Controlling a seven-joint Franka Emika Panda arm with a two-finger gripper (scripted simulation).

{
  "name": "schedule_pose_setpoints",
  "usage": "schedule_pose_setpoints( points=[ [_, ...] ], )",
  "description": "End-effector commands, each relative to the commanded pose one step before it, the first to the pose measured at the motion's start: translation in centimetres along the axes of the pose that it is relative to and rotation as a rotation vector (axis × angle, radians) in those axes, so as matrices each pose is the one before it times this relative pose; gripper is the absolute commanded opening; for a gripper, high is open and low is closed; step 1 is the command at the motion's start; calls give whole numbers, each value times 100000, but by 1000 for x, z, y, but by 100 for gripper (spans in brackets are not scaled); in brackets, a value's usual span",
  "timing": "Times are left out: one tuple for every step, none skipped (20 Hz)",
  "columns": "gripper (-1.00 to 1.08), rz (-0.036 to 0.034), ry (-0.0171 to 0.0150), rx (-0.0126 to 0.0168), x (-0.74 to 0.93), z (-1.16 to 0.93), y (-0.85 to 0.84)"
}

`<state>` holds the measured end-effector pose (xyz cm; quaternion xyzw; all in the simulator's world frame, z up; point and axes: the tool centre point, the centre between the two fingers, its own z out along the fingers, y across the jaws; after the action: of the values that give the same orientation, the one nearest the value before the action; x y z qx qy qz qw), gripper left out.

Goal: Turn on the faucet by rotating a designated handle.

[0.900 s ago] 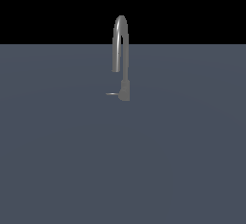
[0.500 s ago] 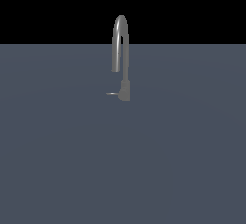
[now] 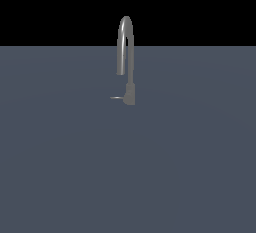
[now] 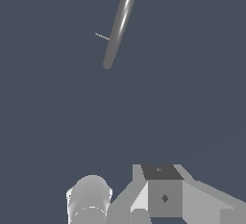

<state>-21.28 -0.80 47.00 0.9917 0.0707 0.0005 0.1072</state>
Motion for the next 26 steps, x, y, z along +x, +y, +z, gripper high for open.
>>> schedule_pose_setpoints(
  points=[
    [-100, -7052, -234, -6466, 1422, 782, -518],
    [-100, -3025, -99, -2834, 622, 339, -212],
    [-100, -3124, -100, -2926, 642, 350, -219],
    [-100, -3152, -99, -2951, 648, 354, -222],
    [-100, -3092, -95, -2893, 636, 347, -218],
    [-100, -3024, -91, -2829, 623, 340, -214],
    [-100, -2958, -87, -2766, 609, 333, -209],
    [-100, -2892, -83, -2703, 596, 326, -205],
    [-100, -2827, -79, -2642, 583, 319, -201],
    [-100, -2763, -75, -2582, 570, 312, -197],
    [-100, -2701, -72, -2523, 558, 305, -193],
    [-100, -2640, -68, -2465, 545, 299, -188],
    [-100, -2580, -65, -2410, 533, 293, -185],
    [-100, -2523, -61, -2356, 522, 286, -181],
    [-100, -2466, -58, -2303, 510, 280, -177],
    [-100, -2412, -55, -2253, 499, 274, -174],
    [-100, -2359, -52, -2204, 489, 269, -170],
    [-100, -2308, -49, -2157, 479, 263, -166],
    [-100, -2259, -47, -2112, 469, 258, -163],
    [-100, -2211, -44, -2069, 459, 253, -160],
    [-100, -2165, -42, -2028, 450, 248, -156],
    [-100, -2122, -40, -1989, 442, 243, -153],
    [-100, -2079, -38, -1952, 433, 239, -150],
    [-100, -2039, -36, -1916, 425, 235, -147],
    [-100, -2001, -34, -1883, 418, 231, -144],
    [-100, -1965, -33, -1852, 411, 227, -142]
  ],
)
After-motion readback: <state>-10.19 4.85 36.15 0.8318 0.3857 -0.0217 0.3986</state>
